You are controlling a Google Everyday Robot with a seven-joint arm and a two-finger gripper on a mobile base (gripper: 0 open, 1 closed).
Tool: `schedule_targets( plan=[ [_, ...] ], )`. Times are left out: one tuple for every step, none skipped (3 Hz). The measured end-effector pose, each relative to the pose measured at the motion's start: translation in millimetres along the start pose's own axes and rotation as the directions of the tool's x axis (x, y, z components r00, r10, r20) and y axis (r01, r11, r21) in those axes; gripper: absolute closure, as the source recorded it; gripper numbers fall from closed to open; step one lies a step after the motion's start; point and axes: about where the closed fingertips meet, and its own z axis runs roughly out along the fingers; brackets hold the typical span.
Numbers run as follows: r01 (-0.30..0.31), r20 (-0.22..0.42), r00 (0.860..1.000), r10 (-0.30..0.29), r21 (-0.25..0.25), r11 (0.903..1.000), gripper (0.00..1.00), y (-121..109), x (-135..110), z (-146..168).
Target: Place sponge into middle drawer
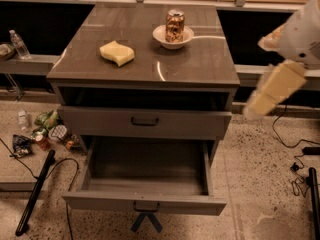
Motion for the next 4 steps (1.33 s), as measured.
schedule_targets(
  plan=[
    [-0.075, 0.297, 0.95, 0.09, -0.064, 0.9952, 0.0, 3.0, -84.0, 42.7],
    [-0.144, 0.454, 0.877, 0.158, -0.064, 0.9874, 0.0, -5.2, -148.4, 62.9],
    [-0.151, 0.464, 0.872, 0.154, -0.044, 0.9876, 0.0, -11.0, -150.1, 60.8],
    [-0.164, 0.478, 0.862, 0.171, -0.056, 0.9848, 0.0, -9.3, -165.5, 81.6]
  ],
)
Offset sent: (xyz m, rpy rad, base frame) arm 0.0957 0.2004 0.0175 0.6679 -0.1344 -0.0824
